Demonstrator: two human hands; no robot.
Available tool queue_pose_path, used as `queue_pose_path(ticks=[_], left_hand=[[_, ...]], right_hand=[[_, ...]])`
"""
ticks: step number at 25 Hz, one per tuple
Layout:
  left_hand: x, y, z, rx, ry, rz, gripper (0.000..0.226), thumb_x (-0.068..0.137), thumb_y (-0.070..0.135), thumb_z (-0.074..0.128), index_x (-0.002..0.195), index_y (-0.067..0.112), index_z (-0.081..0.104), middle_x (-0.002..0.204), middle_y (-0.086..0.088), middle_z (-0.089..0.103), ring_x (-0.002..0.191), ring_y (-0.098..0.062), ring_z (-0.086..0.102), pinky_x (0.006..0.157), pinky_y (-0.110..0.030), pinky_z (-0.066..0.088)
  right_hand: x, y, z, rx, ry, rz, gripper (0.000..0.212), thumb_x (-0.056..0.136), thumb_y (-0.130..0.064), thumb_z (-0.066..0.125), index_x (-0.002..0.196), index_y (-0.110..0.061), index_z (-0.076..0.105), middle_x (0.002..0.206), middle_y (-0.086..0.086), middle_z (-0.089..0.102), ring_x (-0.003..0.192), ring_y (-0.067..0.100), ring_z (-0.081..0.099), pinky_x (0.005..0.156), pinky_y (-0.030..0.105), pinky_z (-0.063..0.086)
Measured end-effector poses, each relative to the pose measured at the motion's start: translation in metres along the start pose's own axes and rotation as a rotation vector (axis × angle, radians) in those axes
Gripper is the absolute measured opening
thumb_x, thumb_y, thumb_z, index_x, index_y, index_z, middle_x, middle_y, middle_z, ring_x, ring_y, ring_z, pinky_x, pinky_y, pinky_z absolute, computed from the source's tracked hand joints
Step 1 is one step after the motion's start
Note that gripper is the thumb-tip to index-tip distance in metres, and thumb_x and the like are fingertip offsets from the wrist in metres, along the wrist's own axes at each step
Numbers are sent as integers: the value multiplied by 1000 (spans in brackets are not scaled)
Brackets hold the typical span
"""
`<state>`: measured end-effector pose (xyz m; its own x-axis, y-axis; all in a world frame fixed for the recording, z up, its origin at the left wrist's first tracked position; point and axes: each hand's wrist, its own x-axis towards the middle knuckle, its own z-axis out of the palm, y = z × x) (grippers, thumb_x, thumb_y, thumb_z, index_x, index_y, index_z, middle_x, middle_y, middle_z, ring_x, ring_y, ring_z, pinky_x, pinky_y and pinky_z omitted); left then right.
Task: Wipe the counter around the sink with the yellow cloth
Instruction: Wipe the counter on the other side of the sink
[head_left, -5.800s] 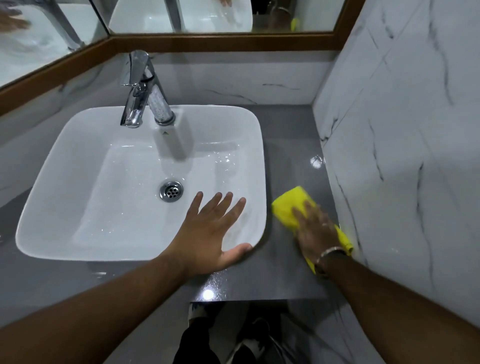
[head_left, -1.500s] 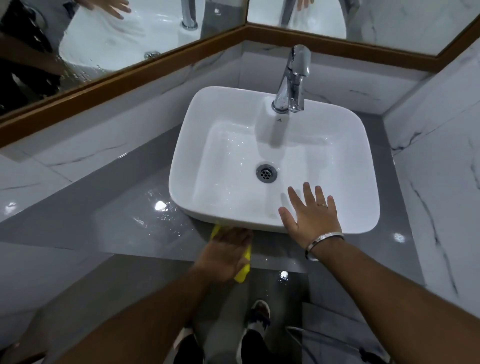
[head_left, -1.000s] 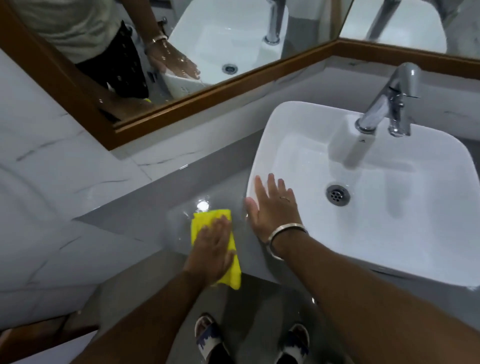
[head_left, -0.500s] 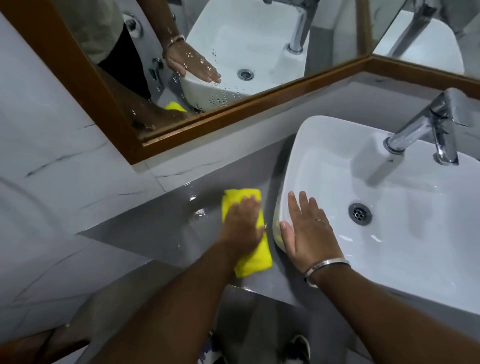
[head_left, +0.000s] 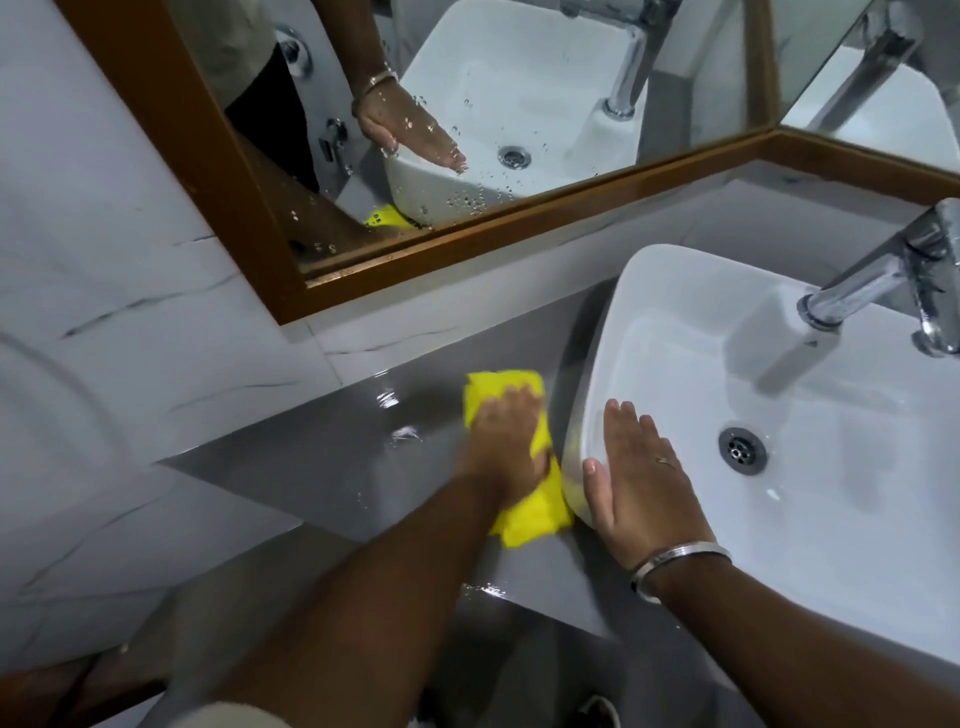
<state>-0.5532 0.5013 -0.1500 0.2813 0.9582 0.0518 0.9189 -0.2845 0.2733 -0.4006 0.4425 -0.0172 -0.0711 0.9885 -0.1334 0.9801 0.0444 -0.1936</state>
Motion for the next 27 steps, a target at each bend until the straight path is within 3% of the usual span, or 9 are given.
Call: queue_pose_path(ticks=[3, 6, 10, 12, 17, 20, 22, 24, 27], left_hand=[[-40, -54, -10, -36, 173, -616, 73, 85, 43, 41, 144, 0, 34, 150, -25, 36, 138, -39, 35, 116, -49, 16], [-111, -57, -22, -16, 182, -852, 71, 86, 33, 57, 142, -4, 35, 151, -29, 31, 138, -45, 31, 113, -57, 18], [-67, -6, 0, -45, -12, -183, 71, 85, 44, 40, 141, 0, 40, 150, -23, 37, 139, -40, 32, 113, -53, 25], [-27, -24, -6, -34, -7, -62, 74, 82, 48, 36, 141, 2, 42, 146, -21, 44, 135, -38, 41, 107, -52, 38], [-87, -121, -37, -165, 251, -1034, 76, 86, 44, 36, 146, -2, 26, 154, -27, 27, 143, -40, 23, 118, -45, 15], [-102, -101, -41, -150, 300, -1226, 74, 90, 34, 51, 145, -7, 23, 153, -31, 24, 142, -46, 20, 115, -56, 13], [-85, -40, -30, -131, 246, -1038, 73, 89, 31, 52, 144, -9, 25, 149, -33, 31, 137, -48, 31, 114, -56, 18], [-86, 13, -14, -45, 40, -530, 73, 87, 39, 43, 142, -7, 32, 148, -29, 37, 135, -45, 37, 113, -52, 20], [-92, -39, -15, -3, -5, -220, 71, 87, 46, 43, 137, -4, 45, 144, -25, 45, 132, -44, 44, 108, -55, 31]], right_hand=[[-1, -1, 0, 2, -18, -20, 74, 83, -52, 6, 148, -16, 9, 157, 14, 18, 143, 33, 18, 116, 45, 19], [-2, -3, -3, 12, -33, -9, 73, 83, -53, 5, 148, -19, 8, 157, 14, 17, 143, 33, 18, 116, 44, 19], [0, -3, 1, 9, -28, -18, 73, 84, -52, 6, 148, -17, 13, 155, 16, 23, 141, 36, 23, 114, 47, 21], [2, 0, 4, 17, -12, -20, 73, 84, -52, 7, 148, -18, 13, 155, 16, 24, 141, 36, 23, 114, 47, 21], [-1, 2, 1, 33, -47, -44, 71, 85, -54, 4, 148, -22, 9, 157, 12, 20, 143, 31, 19, 116, 43, 18], [1, -1, -2, 26, -49, -43, 71, 85, -53, 4, 148, -21, 11, 156, 13, 22, 142, 33, 21, 115, 43, 19], [1, -1, 0, 20, -49, -42, 71, 85, -52, 4, 148, -20, 13, 155, 14, 23, 142, 34, 22, 115, 44, 19], [1, -2, -1, 28, -44, -36, 71, 85, -52, 5, 148, -19, 14, 154, 16, 25, 141, 35, 24, 114, 45, 20], [1, -1, -1, 27, -44, -40, 71, 85, -52, 5, 148, -20, 14, 155, 15, 25, 141, 34, 24, 115, 45, 20]])
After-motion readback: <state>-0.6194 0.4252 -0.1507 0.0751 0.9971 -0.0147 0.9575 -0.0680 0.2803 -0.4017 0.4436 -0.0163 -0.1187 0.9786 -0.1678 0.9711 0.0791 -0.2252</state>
